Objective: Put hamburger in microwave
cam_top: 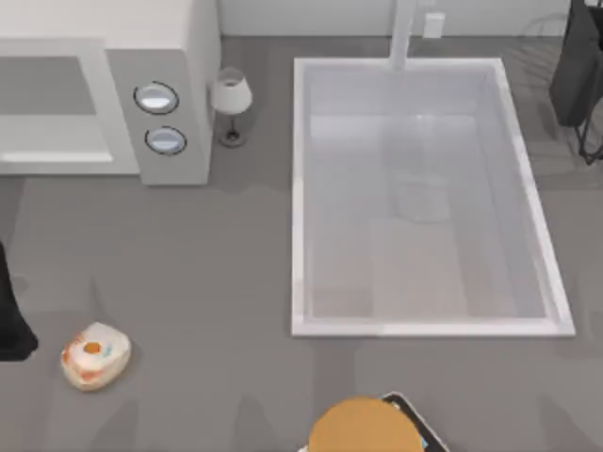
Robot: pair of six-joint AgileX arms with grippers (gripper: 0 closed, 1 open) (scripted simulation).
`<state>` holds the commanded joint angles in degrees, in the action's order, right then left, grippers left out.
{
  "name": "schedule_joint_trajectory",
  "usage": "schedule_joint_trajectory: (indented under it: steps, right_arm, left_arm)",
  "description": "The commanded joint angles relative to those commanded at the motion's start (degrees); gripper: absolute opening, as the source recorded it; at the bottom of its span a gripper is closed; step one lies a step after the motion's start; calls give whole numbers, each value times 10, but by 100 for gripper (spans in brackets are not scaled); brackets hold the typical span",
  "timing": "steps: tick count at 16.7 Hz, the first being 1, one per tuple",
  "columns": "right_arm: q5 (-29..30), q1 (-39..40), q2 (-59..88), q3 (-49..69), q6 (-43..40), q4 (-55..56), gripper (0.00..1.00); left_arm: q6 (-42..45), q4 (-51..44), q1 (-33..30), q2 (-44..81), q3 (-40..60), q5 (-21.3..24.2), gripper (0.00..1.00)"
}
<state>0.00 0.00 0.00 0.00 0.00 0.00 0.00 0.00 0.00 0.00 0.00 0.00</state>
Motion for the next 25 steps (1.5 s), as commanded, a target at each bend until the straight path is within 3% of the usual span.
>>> schedule_joint_trajectory:
  steps: [7, 19, 25]
  right_arm:
    - [0, 0, 0, 0, 0, 0, 100]
    - [0, 0, 0, 0, 0, 0, 100]
    - [0, 0, 0, 0, 0, 0, 100]
  left_arm:
    - [36, -71, -26, 93, 73, 6, 100]
    - [186, -416, -133, 727, 450, 15, 100]
    - [229, -533, -155, 912, 565, 3, 100]
